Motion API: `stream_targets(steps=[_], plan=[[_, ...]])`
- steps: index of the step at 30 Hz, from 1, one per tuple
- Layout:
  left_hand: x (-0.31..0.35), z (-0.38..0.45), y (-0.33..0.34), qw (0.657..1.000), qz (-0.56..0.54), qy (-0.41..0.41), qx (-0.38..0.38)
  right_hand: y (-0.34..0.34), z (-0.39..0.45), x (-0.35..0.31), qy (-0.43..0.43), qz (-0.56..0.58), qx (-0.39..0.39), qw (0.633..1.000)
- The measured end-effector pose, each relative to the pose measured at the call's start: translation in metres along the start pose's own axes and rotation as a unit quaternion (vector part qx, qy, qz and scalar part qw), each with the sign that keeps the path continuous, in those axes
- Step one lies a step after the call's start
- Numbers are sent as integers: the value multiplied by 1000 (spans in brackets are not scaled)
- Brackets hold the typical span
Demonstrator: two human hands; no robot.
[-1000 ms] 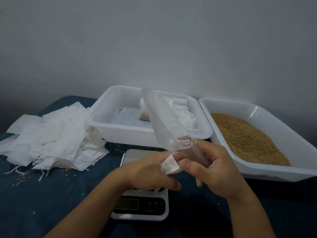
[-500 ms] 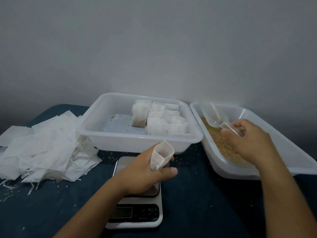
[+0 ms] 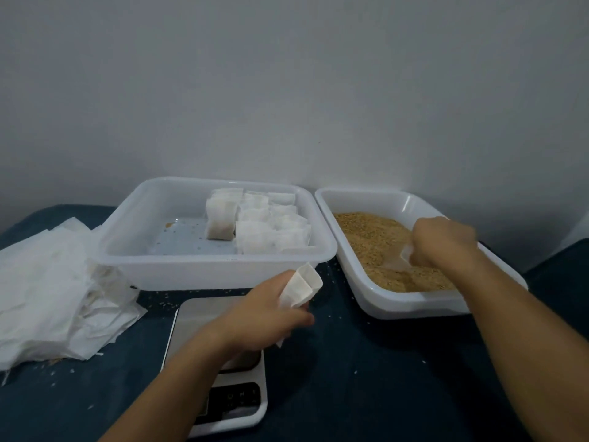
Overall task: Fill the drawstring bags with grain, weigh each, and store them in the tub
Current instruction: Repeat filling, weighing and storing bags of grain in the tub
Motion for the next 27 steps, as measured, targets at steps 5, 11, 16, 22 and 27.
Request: stream_targets(steps=[5, 11, 16, 22, 27], plan=[[-5, 6, 11, 1000, 7, -16, -3, 13, 4, -22, -38, 101, -7, 994], [-13, 1, 16, 998, -50, -29, -2, 37, 6, -39, -46, 245, -76, 965], [-13, -5, 16, 995, -103, -9, -1, 41, 3, -24, -9, 298, -55, 953], [-10, -7, 9, 996, -47, 22, 70, 43, -10, -9, 8, 354, 20, 935], [-12, -9, 1, 993, -62, 28, 99, 49, -19, -8, -8, 380, 83, 921]])
Point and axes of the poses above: each hand's wrist, its own z-axis towards the middle knuckle, its own y-axis out of the palm, x = y × z, the point moved 4 cm from there along z, towards the middle knuckle, and after that the axes turned 3 degrees about z, right-handed, at the moved point
